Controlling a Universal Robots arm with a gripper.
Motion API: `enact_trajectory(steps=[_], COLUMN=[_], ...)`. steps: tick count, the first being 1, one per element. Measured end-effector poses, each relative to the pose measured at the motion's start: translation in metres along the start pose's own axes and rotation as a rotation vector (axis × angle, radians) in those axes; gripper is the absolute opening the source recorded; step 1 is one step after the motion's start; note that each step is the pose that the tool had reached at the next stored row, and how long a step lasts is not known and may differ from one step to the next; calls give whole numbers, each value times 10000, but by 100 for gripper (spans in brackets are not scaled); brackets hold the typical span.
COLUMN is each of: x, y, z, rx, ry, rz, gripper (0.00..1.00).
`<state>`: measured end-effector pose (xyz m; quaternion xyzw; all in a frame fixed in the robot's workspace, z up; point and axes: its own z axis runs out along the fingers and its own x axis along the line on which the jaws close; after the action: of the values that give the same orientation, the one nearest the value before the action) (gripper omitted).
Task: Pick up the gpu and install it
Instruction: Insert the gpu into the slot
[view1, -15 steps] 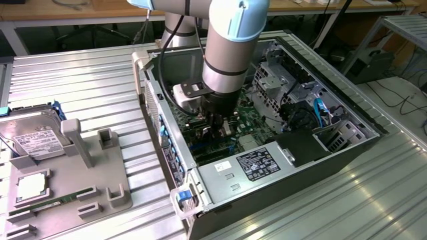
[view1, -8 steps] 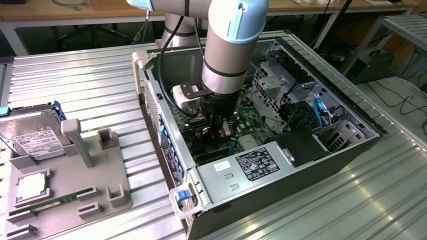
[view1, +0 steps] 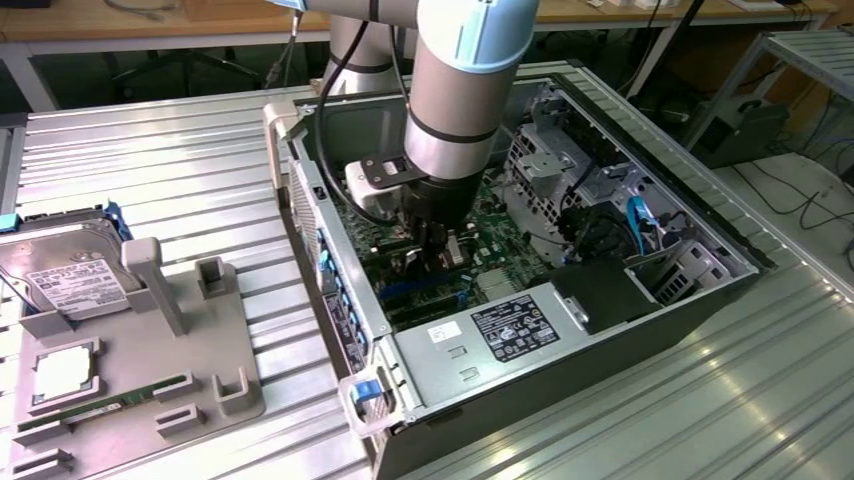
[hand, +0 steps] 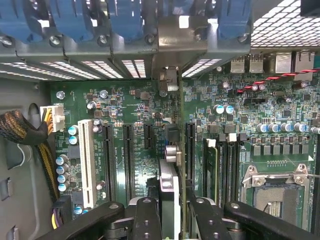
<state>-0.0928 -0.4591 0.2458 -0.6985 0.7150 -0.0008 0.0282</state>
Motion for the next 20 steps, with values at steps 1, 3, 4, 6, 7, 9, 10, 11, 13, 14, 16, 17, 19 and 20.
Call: enact_trajectory(steps=[1, 3, 4, 6, 7, 9, 10, 11, 13, 14, 16, 17, 19, 20], x=[0, -1, -1, -1, 0, 1, 1, 1, 1, 1, 1, 1, -1, -1], y=[0, 0, 0, 1, 2, 2, 3, 3, 3, 3, 3, 3, 2, 2], z=[0, 0, 1, 10, 19, 26, 28, 31, 37, 39, 41, 42, 32, 20], rx=[0, 0, -1, 1, 0, -1, -2, -2, -1, -2, -3, -2, 4, -1], ry=[0, -1, 2, -2, 1, 2, 3, 4, 1, 3, 5, 3, -9, -6], rz=[0, 1, 1, 0, 1, 1, 1, 1, 1, 1, 1, 1, 1, 1], gripper=[28, 28, 28, 28, 28, 28, 28, 28, 28, 28, 28, 28, 28, 28])
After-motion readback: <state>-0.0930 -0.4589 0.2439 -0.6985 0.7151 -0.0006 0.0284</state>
